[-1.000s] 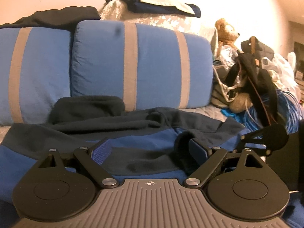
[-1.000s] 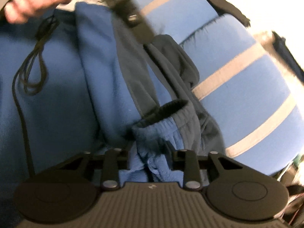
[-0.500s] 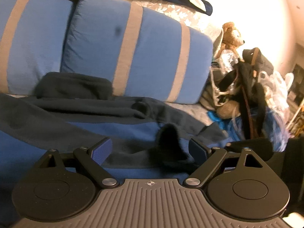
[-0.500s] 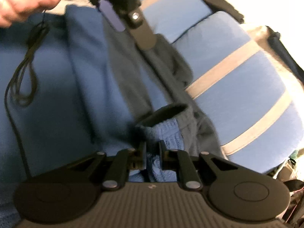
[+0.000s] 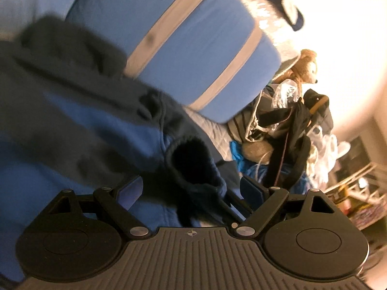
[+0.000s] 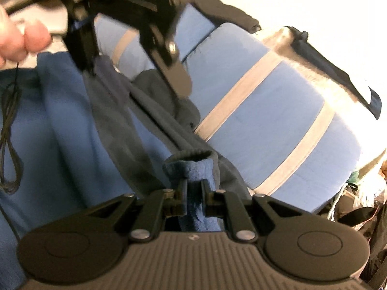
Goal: Fold clothes
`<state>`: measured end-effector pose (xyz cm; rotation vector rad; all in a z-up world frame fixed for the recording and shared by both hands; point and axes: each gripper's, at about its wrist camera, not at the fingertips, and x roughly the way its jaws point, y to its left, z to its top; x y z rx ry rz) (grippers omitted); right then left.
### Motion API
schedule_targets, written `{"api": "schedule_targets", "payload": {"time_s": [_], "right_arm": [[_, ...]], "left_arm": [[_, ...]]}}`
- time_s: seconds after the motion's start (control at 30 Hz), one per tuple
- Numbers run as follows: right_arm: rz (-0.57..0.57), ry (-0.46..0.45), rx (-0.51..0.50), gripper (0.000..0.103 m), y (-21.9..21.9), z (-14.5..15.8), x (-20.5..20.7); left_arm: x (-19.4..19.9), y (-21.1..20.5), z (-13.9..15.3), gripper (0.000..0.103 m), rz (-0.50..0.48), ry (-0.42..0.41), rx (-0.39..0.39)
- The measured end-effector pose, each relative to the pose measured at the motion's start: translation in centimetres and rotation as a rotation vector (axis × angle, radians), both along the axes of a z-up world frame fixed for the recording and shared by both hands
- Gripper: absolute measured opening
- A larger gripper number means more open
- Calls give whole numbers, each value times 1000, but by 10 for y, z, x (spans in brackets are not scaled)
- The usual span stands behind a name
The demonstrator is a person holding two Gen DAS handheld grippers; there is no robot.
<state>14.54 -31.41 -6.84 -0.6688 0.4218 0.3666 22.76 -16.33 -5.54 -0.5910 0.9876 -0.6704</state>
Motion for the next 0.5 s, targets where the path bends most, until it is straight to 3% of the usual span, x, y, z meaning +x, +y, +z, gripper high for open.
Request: {"api": "schedule_targets", "payload": {"time_s": [0.1,0.3,0.37,0.5], "right_arm": [[1,-15,3,11,2,1,-3],[30,-34,-16,11,11,-2,-13],[45,-44,-33,11,17,-4,-18],[79,-75,-77,11,29,-11,-26]], "left_arm": [[5,-5,-13,88,-16,83,-49],[7,-14,-31,87,-10,169,-118],[8,-15,-34,76,-9,186,-122],[11,-16,-34,63,-8,207,-100]]}}
